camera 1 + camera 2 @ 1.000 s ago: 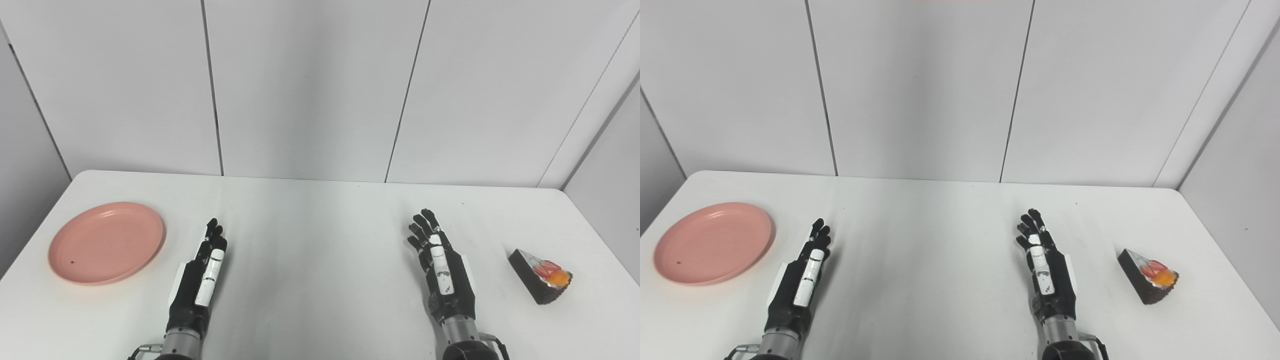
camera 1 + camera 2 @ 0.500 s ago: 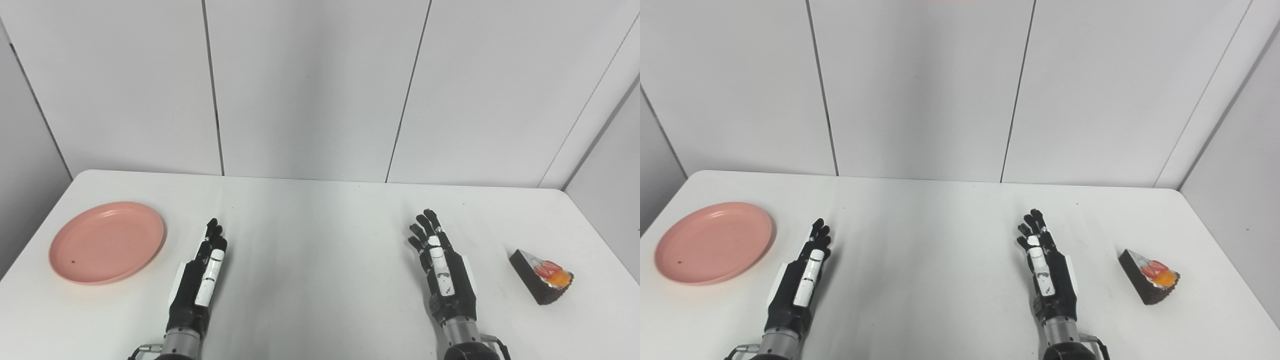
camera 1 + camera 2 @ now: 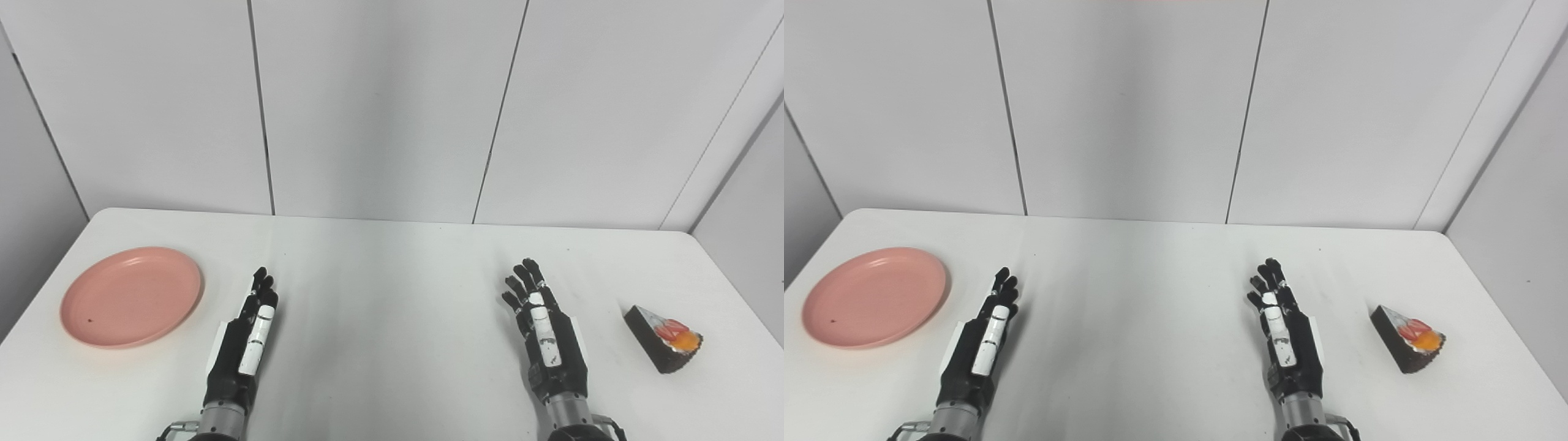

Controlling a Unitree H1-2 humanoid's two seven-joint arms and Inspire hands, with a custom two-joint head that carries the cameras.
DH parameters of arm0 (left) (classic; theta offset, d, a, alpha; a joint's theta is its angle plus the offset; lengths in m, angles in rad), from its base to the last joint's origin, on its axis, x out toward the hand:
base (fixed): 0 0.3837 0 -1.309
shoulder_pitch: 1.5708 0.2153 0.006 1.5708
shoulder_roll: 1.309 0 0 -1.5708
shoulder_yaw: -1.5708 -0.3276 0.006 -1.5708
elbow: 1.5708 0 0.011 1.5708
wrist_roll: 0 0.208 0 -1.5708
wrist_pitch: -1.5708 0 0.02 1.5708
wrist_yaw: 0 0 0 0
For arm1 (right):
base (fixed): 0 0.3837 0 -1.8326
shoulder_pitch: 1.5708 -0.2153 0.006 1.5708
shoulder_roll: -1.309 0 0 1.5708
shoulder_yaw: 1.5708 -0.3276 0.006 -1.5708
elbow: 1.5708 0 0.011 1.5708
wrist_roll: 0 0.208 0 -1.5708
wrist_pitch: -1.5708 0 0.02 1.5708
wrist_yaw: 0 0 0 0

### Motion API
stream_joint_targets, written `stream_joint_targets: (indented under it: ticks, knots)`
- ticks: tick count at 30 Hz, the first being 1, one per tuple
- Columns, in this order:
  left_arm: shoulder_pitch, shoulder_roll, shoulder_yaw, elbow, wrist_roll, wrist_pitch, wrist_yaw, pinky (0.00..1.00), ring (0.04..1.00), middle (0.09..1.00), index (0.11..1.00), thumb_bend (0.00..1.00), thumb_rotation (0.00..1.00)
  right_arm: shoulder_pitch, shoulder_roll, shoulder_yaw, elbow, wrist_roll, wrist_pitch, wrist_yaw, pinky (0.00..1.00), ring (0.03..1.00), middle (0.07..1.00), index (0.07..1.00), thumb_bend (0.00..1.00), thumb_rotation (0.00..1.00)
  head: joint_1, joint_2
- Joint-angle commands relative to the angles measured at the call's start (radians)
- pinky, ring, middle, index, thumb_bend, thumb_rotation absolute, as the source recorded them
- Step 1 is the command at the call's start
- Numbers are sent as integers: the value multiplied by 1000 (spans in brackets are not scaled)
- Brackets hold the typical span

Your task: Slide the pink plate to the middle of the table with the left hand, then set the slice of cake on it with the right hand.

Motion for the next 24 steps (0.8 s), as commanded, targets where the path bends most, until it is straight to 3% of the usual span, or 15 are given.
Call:
stream_joint_targets:
  ticks: [1, 16, 24]
  knots:
    - [-17, 2, -1, -16, 7, -21, 6, 1000, 1000, 993, 1000, 631, 936, 36, 4, 0, -11, 2, 16, 15, 924, 923, 934, 924, 877, 772, 0, 1]
    - [-11, 2, -5, -36, 4, -11, 4, 1000, 998, 996, 1000, 630, 941, 67, 2, 8, -97, -15, 135, 6, 979, 968, 960, 951, 813, 839, 9, 11]
    - [-21, -14, -26, 14, 46, -53, 30, 969, 985, 984, 1000, 613, 947, 56, -28, -12, -47, 16, 116, 46, 992, 977, 972, 962, 848, 826, 123, -43]
